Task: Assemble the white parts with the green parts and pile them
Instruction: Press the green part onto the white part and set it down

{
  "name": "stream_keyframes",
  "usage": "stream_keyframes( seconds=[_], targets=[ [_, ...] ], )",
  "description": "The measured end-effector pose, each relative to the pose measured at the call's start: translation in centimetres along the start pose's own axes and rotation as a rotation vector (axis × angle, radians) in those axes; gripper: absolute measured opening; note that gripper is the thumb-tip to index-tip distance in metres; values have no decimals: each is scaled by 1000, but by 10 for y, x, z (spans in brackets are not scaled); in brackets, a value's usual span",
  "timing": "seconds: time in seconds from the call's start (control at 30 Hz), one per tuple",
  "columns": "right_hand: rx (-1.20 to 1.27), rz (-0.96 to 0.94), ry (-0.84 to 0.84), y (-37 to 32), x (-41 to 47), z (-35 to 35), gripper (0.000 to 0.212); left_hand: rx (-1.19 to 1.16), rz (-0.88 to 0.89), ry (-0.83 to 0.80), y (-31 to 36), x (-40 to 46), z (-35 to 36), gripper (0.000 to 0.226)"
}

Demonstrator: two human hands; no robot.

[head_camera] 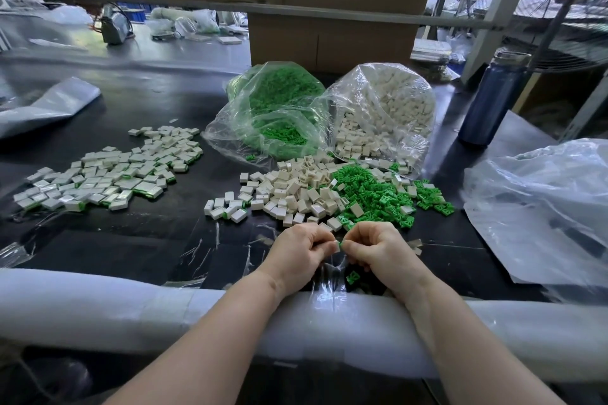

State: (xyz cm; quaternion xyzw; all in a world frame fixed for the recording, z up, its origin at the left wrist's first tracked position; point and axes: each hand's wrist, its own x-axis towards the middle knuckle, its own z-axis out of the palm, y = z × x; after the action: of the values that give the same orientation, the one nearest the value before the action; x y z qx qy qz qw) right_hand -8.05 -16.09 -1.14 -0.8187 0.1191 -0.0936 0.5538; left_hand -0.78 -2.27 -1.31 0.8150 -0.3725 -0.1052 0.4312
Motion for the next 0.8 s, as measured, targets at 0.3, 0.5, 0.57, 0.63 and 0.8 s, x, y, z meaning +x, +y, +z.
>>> stream_keyframes(
  seconds=[0.3, 0.5, 0.57, 0.63, 0.8],
  targets=[
    [176, -29, 122, -2, 2, 5, 19, -223, -51, 125, 2, 3, 1, 8],
    [196, -36, 104, -3, 0, 5, 17, -295, -83, 98, 2, 2, 0, 9],
    [165, -24, 96, -2, 1, 5, 20, -300, -80, 61, 1, 2, 1, 11],
    [116, -14, 88, -1, 1, 5, 22, -282, -76, 37, 0, 1, 0, 12],
    [2, -1, 60, -1, 1, 4, 23, -176, -30, 20, 0, -1, -1, 11]
  ],
)
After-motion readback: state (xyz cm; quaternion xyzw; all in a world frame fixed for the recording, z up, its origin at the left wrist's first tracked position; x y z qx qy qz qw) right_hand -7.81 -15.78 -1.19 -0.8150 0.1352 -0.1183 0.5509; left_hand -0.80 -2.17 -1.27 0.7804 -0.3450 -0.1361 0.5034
